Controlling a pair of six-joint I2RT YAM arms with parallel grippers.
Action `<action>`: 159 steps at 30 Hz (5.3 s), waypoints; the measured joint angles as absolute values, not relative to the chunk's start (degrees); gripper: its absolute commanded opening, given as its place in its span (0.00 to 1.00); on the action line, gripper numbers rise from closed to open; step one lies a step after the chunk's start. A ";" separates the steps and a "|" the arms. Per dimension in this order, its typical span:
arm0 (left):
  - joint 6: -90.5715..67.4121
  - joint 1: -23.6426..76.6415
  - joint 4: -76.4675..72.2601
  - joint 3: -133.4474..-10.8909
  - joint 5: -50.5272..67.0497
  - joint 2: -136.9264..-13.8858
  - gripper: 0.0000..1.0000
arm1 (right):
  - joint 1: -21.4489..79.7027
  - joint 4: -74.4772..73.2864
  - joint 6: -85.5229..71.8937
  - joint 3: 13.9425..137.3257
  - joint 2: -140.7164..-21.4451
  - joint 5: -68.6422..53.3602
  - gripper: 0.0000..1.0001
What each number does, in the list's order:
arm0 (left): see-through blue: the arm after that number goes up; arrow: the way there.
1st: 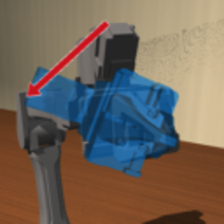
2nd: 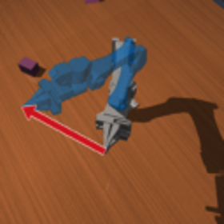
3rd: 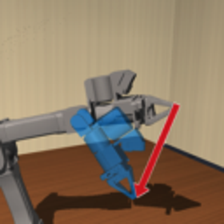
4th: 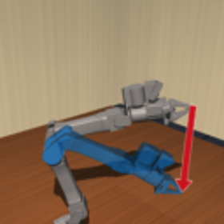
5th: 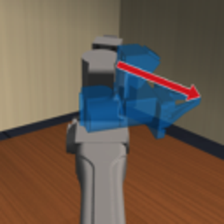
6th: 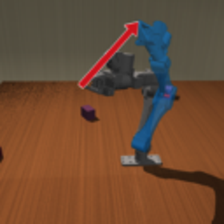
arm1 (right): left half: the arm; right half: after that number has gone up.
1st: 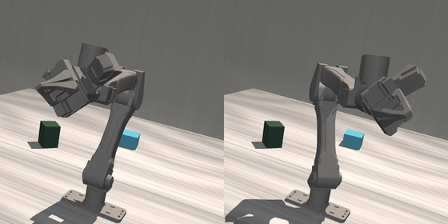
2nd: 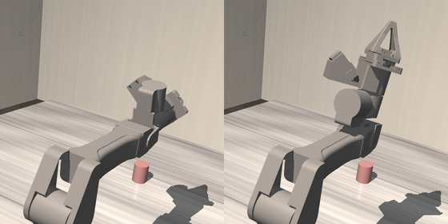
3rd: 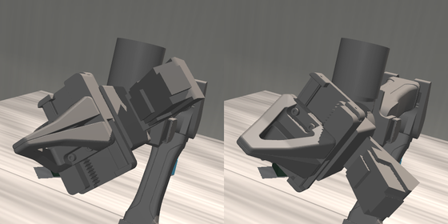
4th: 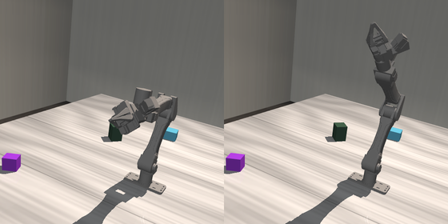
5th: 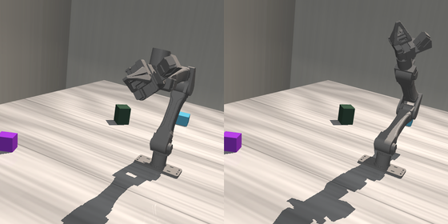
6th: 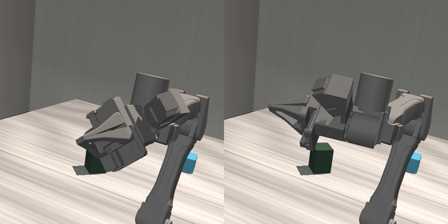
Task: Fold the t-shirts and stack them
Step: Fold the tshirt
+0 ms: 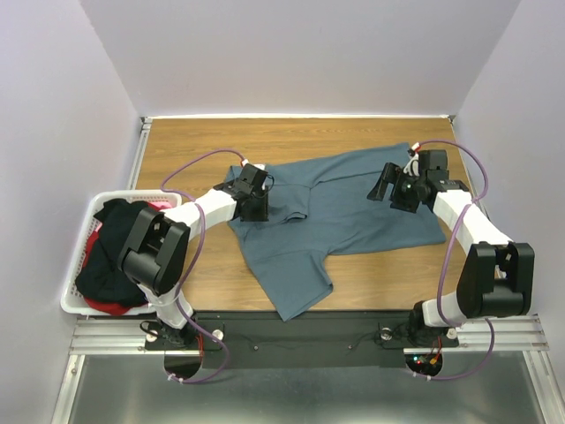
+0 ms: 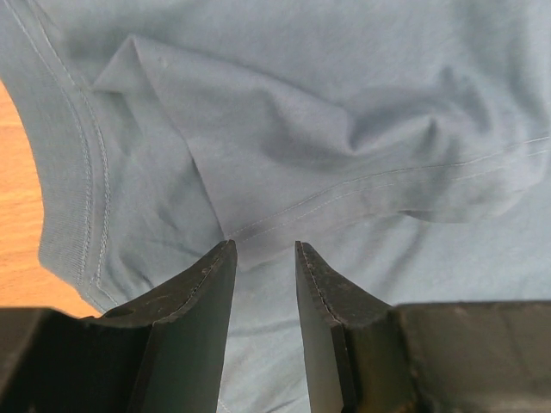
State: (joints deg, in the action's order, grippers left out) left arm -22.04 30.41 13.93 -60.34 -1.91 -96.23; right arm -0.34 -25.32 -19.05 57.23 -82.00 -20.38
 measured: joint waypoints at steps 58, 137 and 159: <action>-23.27 32.16 15.70 -60.99 -4.58 -99.20 0.24 | -0.34 -25.45 -18.83 57.14 -81.67 -20.38 0.91; -26.39 31.66 23.83 -62.06 -0.49 -90.96 0.49 | 7.11 -23.51 -22.79 60.93 -88.18 -24.08 0.76; -18.04 27.53 12.99 -71.09 -2.90 -106.50 0.43 | 24.88 -7.42 -41.04 66.83 -108.31 -26.33 0.65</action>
